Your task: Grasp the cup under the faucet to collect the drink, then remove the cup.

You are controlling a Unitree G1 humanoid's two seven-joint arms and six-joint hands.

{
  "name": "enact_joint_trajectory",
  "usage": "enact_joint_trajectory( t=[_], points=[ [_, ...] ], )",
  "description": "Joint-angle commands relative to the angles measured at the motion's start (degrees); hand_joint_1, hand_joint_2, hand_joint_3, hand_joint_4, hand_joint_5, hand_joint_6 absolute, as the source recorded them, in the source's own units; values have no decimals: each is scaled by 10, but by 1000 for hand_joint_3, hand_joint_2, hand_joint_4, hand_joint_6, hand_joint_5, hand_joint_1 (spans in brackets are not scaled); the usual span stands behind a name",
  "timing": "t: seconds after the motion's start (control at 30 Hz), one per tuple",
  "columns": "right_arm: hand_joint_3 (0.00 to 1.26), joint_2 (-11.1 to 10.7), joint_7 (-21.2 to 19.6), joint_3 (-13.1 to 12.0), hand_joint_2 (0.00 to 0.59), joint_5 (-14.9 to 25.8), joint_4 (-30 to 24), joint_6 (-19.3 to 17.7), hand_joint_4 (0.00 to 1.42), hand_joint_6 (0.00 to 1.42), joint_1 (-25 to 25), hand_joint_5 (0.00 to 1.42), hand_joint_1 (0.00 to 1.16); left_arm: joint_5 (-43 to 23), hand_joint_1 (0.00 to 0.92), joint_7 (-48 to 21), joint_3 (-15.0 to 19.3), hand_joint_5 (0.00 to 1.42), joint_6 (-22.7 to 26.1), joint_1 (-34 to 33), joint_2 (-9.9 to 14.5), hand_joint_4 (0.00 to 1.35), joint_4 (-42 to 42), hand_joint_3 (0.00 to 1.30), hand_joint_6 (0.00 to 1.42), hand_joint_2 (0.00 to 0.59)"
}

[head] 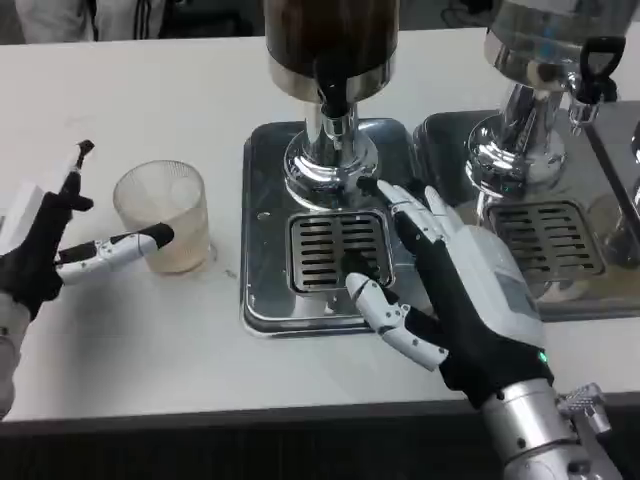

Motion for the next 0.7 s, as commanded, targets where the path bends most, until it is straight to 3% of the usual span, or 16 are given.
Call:
enact_joint_trajectory(
  t=[0.03,0.7],
  points=[
    [145,-7,27,-5,423,6,-12,7,115,0,-20,0,201,5,317,-15,-11,252,13,-31,-2,29,9,33,289,24],
    [172,6,39,15,417,-4,-47,29,140,2,-6,3,204,27,376,-30,-61,282,40,-76,-39,42,23,43,321,34]
  ],
)
